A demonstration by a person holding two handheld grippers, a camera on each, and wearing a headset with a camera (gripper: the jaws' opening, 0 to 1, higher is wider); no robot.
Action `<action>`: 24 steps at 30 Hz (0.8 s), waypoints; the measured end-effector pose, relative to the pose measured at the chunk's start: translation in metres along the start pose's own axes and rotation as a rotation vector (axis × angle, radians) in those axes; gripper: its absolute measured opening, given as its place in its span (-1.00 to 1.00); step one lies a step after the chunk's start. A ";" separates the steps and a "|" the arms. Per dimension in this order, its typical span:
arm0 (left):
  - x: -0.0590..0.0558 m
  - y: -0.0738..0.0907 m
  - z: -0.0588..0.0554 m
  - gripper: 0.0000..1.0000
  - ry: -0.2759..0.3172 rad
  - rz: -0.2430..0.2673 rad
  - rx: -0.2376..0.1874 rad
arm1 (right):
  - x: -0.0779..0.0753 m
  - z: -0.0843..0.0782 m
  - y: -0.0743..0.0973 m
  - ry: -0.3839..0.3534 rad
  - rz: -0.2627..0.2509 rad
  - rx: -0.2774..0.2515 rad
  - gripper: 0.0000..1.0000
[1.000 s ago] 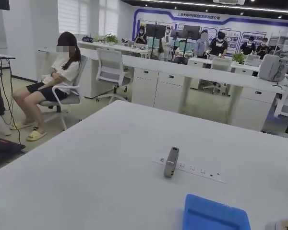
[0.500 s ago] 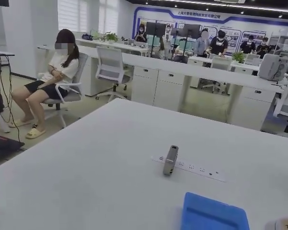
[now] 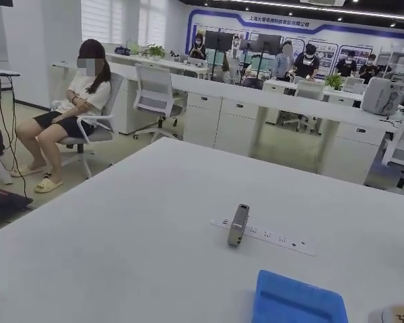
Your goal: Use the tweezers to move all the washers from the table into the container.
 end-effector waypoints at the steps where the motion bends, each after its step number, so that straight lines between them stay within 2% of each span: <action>1: 0.000 0.000 0.000 0.70 0.001 -0.001 0.000 | 0.000 0.000 0.000 -0.003 0.002 0.001 -0.96; 8: 0.000 0.000 -0.001 0.70 0.000 -0.001 0.005 | 0.001 0.001 -0.003 -0.009 0.009 0.013 -0.95; 14: 0.000 0.000 -0.001 0.70 -0.002 -0.001 0.008 | 0.003 0.003 -0.005 -0.008 0.012 -0.001 -0.96; 17: -0.001 0.000 -0.002 0.70 -0.004 -0.001 0.010 | 0.009 0.002 -0.006 0.024 0.011 -0.007 -0.96; 20: -0.001 -0.001 -0.002 0.70 -0.004 -0.002 0.011 | 0.008 0.001 -0.007 0.075 -0.015 -0.018 -0.96; 24: 0.000 0.000 -0.002 0.70 -0.002 0.000 0.011 | 0.006 0.000 -0.007 0.012 0.000 -0.042 -0.96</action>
Point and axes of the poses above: the centre of the closed fingertips' face, and the gripper's own axes: y roughly backward along the fingers, x roughly to its left, z roughly out of its top, the point moved 4 cm from there along y, roughly backward along the fingers, and after that the axes turned 7 degrees about -y, right-handed, at the moved point
